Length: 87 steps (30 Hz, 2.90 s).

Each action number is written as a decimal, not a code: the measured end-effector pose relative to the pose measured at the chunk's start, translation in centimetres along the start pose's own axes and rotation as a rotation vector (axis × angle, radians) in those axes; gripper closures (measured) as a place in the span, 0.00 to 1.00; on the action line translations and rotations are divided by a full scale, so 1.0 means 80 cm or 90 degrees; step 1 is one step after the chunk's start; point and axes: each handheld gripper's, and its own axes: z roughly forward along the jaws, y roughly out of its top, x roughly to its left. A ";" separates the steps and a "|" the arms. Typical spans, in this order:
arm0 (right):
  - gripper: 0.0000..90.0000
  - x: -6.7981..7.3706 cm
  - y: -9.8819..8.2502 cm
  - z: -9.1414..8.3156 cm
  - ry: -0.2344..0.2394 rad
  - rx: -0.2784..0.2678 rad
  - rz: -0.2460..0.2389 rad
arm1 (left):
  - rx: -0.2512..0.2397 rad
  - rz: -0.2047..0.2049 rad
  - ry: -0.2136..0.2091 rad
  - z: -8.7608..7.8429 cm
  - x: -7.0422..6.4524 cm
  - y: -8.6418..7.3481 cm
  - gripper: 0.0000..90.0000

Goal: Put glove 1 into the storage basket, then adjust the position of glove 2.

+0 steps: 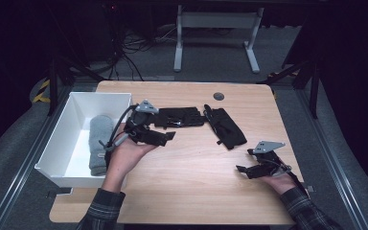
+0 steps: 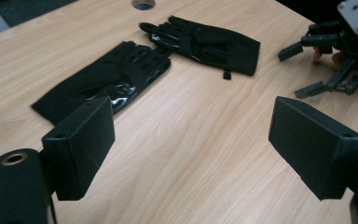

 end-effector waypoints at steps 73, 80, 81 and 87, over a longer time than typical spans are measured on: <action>1.00 0.016 0.028 -0.003 0.037 0.034 -0.020 | 0.073 0.093 -0.020 0.122 -0.029 -0.156 0.00; 1.00 0.038 0.015 -0.018 0.058 0.036 -0.027 | 0.073 0.093 -0.020 0.122 -0.029 -0.156 0.00; 1.00 0.041 0.013 -0.019 0.060 0.036 -0.027 | 0.073 0.093 -0.020 0.122 -0.029 -0.156 0.00; 1.00 0.034 0.022 -0.030 0.041 0.002 -0.024 | 0.074 0.094 -0.020 0.122 -0.029 -0.156 0.00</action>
